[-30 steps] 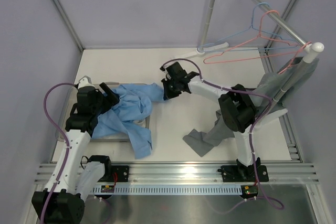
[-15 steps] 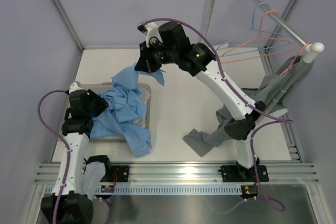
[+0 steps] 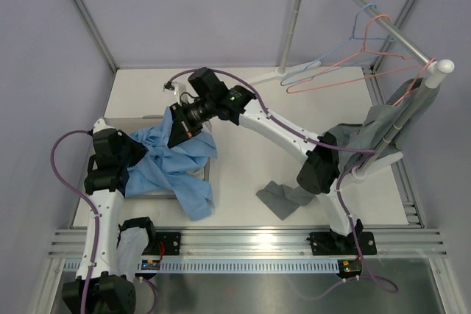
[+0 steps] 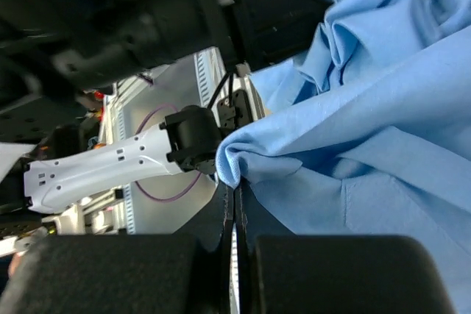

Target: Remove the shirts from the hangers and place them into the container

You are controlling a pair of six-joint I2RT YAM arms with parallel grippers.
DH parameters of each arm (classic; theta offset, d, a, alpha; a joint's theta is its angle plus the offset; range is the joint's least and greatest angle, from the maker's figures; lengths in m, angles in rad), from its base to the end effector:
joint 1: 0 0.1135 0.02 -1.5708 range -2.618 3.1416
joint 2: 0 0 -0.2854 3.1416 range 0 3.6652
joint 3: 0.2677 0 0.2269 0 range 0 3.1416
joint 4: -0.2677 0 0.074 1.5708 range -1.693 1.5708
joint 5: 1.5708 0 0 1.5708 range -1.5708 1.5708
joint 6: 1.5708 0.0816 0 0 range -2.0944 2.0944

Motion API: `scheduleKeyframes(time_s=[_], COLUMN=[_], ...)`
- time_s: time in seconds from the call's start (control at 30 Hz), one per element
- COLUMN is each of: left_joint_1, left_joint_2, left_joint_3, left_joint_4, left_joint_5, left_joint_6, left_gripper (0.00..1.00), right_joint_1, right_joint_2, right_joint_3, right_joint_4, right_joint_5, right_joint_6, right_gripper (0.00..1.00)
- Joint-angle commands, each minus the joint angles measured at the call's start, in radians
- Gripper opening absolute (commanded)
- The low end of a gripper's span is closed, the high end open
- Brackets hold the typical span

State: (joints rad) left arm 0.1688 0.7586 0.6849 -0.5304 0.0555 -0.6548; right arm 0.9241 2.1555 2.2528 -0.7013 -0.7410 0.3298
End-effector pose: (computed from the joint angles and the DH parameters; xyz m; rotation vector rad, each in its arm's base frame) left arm 0.1619 0.0230 0.2653 -0.8486 2.0228 -0.3361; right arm 0.2573 0.4322 0.3563 -1.1484 2.1107 1.4657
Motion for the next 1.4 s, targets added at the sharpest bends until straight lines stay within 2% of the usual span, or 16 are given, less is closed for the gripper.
scheduleKeyframes(time_s=[0.0,0.17,0.23,0.37,0.6,0.67,0.7,0.73,0.83,0.87,0.97,1.03,1.13,1.17,1.37], left_joint_1=[0.009,0.011,0.011,0.012,0.012,0.011,0.012,0.011,0.012,0.012,0.012,0.012,0.014,0.014,0.017], left_joint_2=[-0.021,-0.038,-0.044,-0.062,-0.064,-0.061,-0.056,-0.053,-0.042,-0.038,-0.016,0.005,0.025,0.034,0.068], left_joint_3=[0.008,0.004,0.002,0.002,0.004,-0.001,-0.002,-0.004,-0.007,-0.008,-0.015,-0.018,-0.019,-0.019,-0.018], left_joint_4=[0.009,0.007,0.007,0.007,0.012,0.018,0.021,0.023,0.03,0.035,0.043,0.05,0.052,0.05,0.058], left_joint_5=[0.018,0.012,0.01,0.004,0.009,0.012,0.014,0.012,0.01,0.01,0.014,0.015,0.01,0.01,0.004], left_joint_6=[0.015,0.014,0.011,0.001,-0.002,0.0,0.001,0.003,0.003,0.001,-0.002,-0.008,-0.016,-0.016,-0.022], left_gripper=[0.0,0.0,0.07,0.15,0.24,0.25,0.25,0.26,0.26,0.26,0.21,0.12,0.03,0.02,0.0], right_joint_1=[0.005,0.015,0.018,0.018,0.025,0.032,0.032,0.032,0.032,0.032,0.032,0.032,0.033,0.033,0.077], right_joint_2=[0.059,0.205,0.248,0.352,0.408,0.386,0.374,0.335,0.223,0.192,0.083,0.009,-0.087,-0.107,-0.236], right_joint_3=[-0.036,-0.035,-0.024,0.002,-0.01,-0.006,-0.007,-0.013,-0.05,-0.058,-0.047,-0.042,-0.076,-0.105,-0.335], right_joint_4=[0.091,0.047,0.014,-0.036,-0.084,-0.125,-0.142,-0.144,-0.139,-0.141,-0.159,-0.175,-0.178,-0.178,-0.104], right_joint_5=[-0.072,-0.002,0.049,0.124,0.219,0.302,0.327,0.36,0.451,0.466,0.509,0.52,0.525,0.52,0.434], right_joint_6=[0.06,0.035,0.032,0.046,0.051,0.017,0.008,0.0,-0.02,-0.026,-0.032,-0.037,-0.037,-0.041,-0.078], right_gripper=[0.0,0.0,0.0,0.0,0.0,0.09,0.18,0.35,0.55,0.66,0.81,0.85,0.96,0.99,0.99])
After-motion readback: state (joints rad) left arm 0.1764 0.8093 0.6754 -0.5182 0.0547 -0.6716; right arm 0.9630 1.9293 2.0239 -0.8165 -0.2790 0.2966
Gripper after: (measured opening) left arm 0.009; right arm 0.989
